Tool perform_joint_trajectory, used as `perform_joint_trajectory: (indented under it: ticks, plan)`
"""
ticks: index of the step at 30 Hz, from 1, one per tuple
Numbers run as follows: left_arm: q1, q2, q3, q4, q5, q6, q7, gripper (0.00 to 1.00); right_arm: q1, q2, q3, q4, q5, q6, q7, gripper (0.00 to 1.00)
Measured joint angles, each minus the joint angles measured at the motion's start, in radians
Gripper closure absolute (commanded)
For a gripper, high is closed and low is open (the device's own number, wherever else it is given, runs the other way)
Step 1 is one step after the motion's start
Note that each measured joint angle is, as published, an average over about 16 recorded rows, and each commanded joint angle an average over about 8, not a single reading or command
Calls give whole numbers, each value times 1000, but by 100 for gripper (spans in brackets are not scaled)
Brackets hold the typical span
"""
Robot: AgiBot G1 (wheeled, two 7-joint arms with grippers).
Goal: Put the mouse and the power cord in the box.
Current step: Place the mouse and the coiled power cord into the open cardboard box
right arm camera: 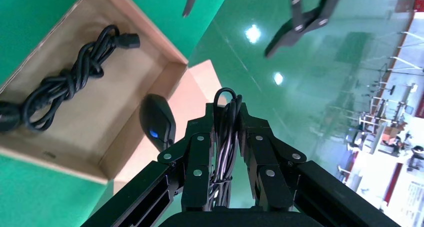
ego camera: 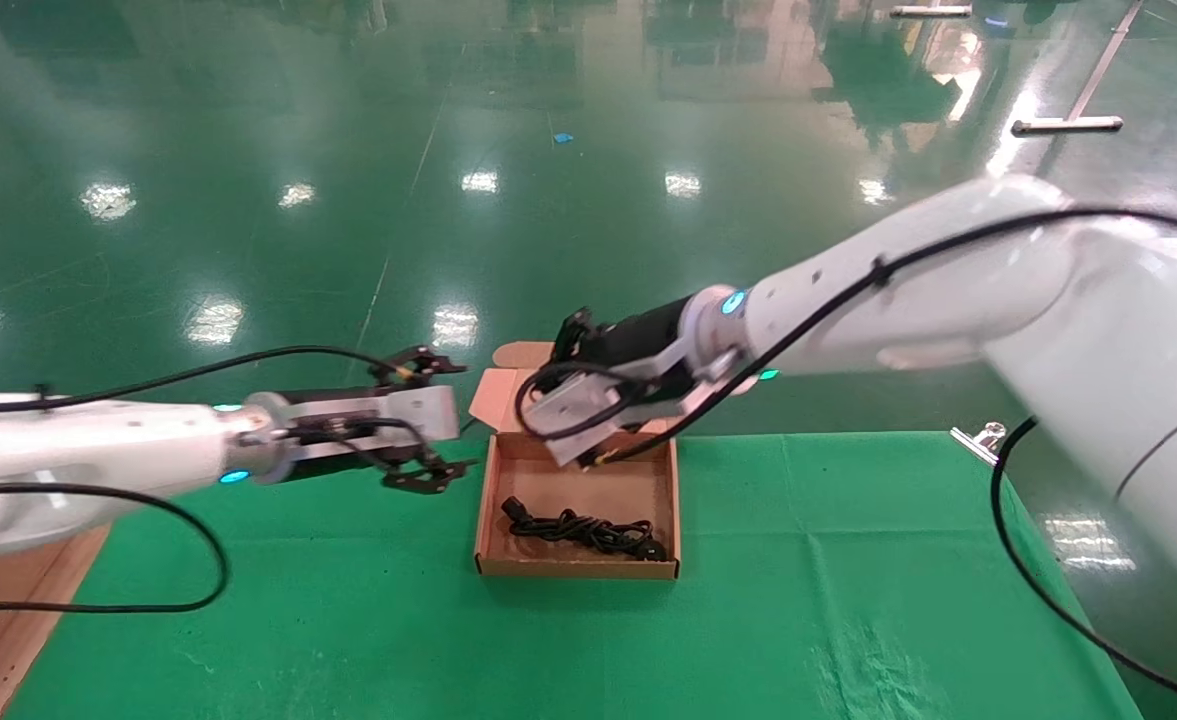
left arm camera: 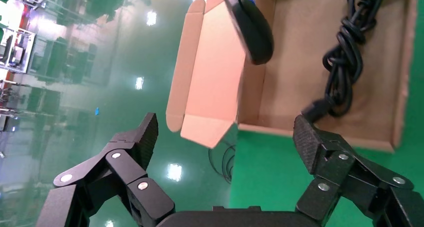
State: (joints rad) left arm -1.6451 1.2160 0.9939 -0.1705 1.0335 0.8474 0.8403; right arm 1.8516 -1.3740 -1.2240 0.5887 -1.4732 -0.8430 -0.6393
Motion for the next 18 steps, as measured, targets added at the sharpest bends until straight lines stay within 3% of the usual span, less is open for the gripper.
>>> perform_joint_trajectory:
  ticks: [2, 9, 10, 18]
  plan:
    - [-1, -15, -10, 12, -14, 27, 21, 0, -14, -1, -25, 17, 2, 27, 14, 94]
    - [-2, -46, -34, 47, -48, 82, 79, 0, -51, -1, -94, 47, 14, 100, 60, 7]
    - [-2, -47, -36, 50, -51, 85, 84, 0, -54, -1, -100, 48, 16, 106, 64, 0]
    - [-3, -49, -42, 60, -60, 94, 97, 0, -64, -1, -118, 52, 24, 122, 79, 0]
